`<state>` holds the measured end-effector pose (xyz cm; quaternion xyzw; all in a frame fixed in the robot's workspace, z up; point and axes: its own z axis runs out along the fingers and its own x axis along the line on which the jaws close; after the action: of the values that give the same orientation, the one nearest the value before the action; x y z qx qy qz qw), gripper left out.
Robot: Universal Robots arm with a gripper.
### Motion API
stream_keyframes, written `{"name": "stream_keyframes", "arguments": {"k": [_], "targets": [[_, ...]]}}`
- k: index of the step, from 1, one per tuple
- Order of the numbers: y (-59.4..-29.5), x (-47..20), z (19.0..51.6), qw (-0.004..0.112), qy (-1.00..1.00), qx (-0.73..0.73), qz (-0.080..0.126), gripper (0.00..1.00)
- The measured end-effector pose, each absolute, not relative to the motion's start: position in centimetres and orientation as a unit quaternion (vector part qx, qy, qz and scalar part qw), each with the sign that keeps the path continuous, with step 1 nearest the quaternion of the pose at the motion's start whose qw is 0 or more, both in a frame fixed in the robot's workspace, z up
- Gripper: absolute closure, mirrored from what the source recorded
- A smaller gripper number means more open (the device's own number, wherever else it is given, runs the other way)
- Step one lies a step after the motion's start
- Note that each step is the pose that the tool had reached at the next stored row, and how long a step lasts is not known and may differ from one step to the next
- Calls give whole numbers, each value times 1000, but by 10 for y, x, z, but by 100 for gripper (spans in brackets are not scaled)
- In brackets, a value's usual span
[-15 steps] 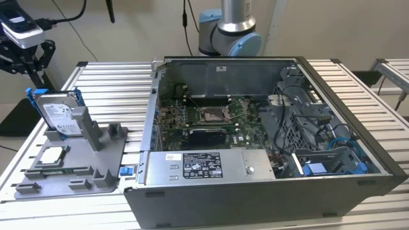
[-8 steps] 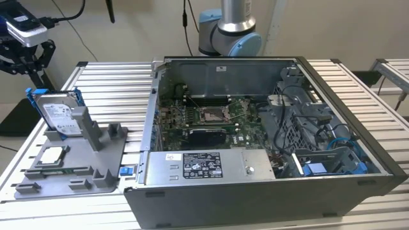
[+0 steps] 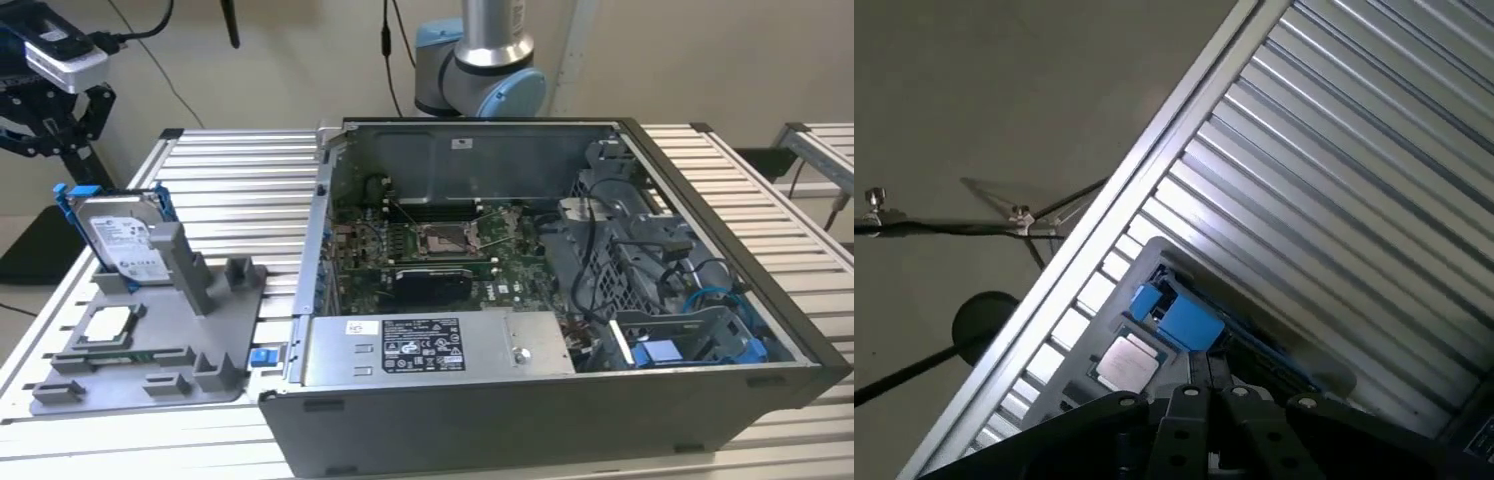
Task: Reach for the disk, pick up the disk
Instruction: 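Pick up the disk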
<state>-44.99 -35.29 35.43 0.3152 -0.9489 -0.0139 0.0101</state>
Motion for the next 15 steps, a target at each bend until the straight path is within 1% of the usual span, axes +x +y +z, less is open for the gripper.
{"name": "stream_keyframes", "arguments": {"k": [15], "targets": [[-353, -450, 354, 12, -906, 422, -11, 100]]}}
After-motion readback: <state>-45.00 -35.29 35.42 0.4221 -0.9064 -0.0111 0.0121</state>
